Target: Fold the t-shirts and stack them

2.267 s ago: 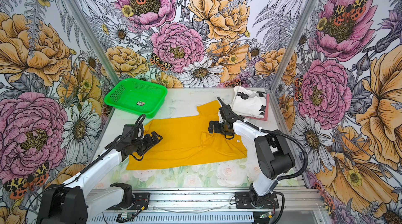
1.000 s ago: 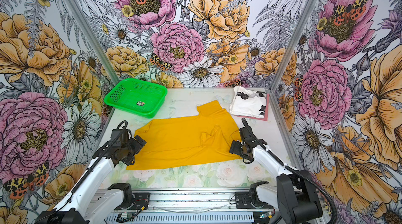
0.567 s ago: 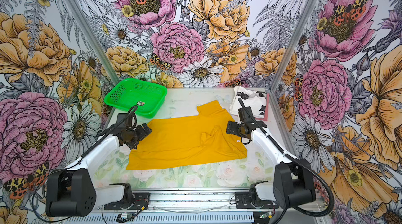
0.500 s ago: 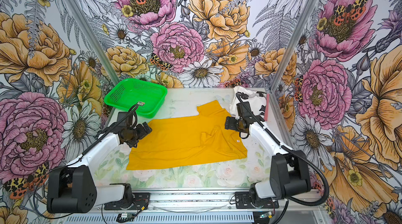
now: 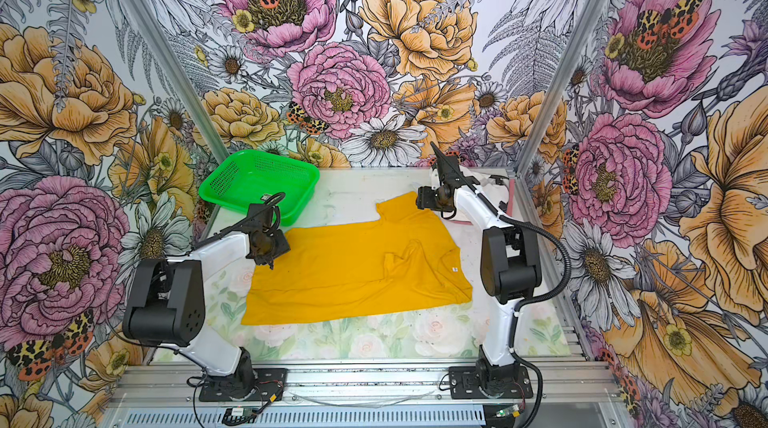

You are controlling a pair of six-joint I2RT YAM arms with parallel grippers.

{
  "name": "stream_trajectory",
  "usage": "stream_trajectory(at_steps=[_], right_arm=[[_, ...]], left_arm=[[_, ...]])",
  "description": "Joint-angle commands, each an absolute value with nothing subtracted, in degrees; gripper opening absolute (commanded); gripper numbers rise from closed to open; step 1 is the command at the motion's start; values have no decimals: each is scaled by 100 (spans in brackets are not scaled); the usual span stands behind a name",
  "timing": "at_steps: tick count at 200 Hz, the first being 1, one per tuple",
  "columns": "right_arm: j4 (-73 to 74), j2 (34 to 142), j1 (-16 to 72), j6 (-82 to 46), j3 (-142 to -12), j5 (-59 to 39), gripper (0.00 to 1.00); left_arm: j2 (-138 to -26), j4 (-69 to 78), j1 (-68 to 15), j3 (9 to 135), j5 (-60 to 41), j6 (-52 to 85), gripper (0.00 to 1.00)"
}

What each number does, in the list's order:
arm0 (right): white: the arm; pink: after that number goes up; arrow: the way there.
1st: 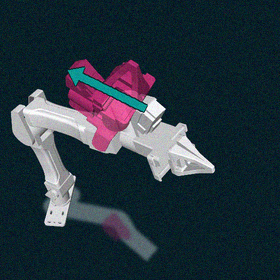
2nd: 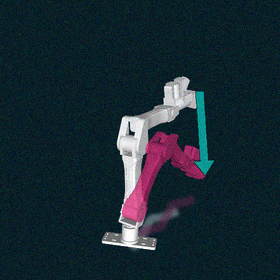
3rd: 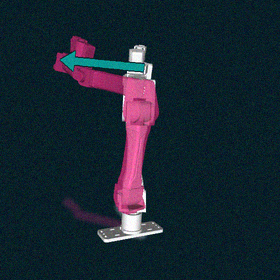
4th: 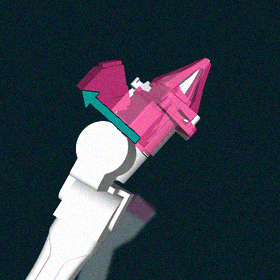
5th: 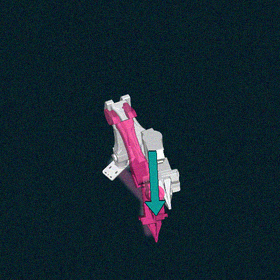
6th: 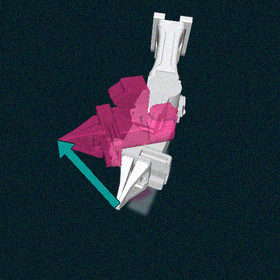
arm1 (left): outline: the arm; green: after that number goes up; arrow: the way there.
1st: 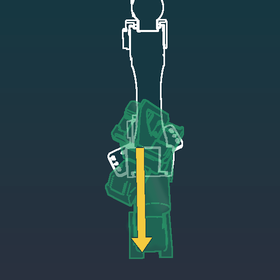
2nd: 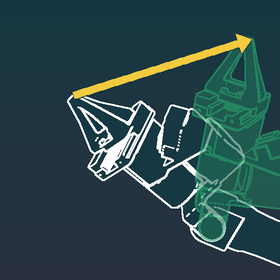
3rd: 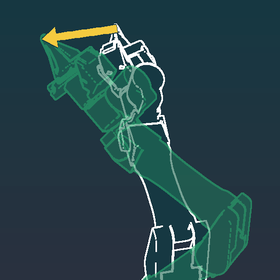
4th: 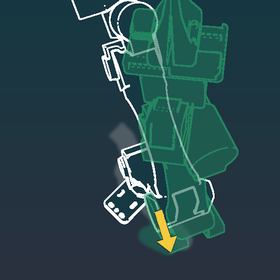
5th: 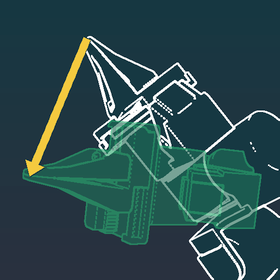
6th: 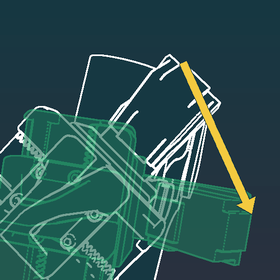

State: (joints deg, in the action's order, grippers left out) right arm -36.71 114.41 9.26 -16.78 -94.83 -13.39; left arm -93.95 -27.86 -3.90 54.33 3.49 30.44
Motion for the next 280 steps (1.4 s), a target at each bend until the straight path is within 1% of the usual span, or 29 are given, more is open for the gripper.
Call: stream_trajectory(at_steps=[1,33,38,62,88,124,128,138,156,188,200,215,252,280], right_arm=[[-3965,12128,835,-1529,-10232,-1454,68],[-4440,13260,802,-1542,-11639,-1644,67],[-4509,13438,808,-1550,-11870,-1681,67],[-4721,13862,819,-1590,-12508,-1758,66],[-4812,14023,838,-1608,-12759,-1784,66],[-4834,14013,839,-1615,-12685,-1789,66],[-4834,14010,844,-1609,-12667,-1797,66],[-4835,13994,854,-1611,-12639,-1802,67],[-4845,13966,863,-1576,-12612,-1796,66],[-4851,14073,858,-1573,-12711,-1729,67],[-4886,14152,861,-1556,-12807,-1690,67],[-4919,14273,875,-1534,-12942,-1581,67],[-5419,14755,1050,-1293,-13589,-1160,64],[-5709,15001,1311,-1088,-13906,-499,54]], left_arm=[[-9481,-2429,-412,5633,632,3003,48],[-9606,-2425,-403,5720,625,2976,47],[-9614,-2418,-404,5726,610,2961,46],[-9670,-2434,-382,5714,580,2950,43],[-9679,-2577,-369,5731,663,2977,43],[-9741,-2649,-352,5693,822,3050,42],[-9766,-2652,-344,5703,812,3055,40],[-9836,-2646,-338,5740,785,3050,37],[-9871,-2650,-343,5773,699,3052,35],[-9839,-2654,-321,5756,675,3050,15],[-9818,-2650,-331,5731,664,3057,12],[-9787,-2679,-334,5713,645,3055,0],[-9330,-2873,-335,5642,735,3059,0],[-8930,-3070,-273,5642,730,3036,0]])
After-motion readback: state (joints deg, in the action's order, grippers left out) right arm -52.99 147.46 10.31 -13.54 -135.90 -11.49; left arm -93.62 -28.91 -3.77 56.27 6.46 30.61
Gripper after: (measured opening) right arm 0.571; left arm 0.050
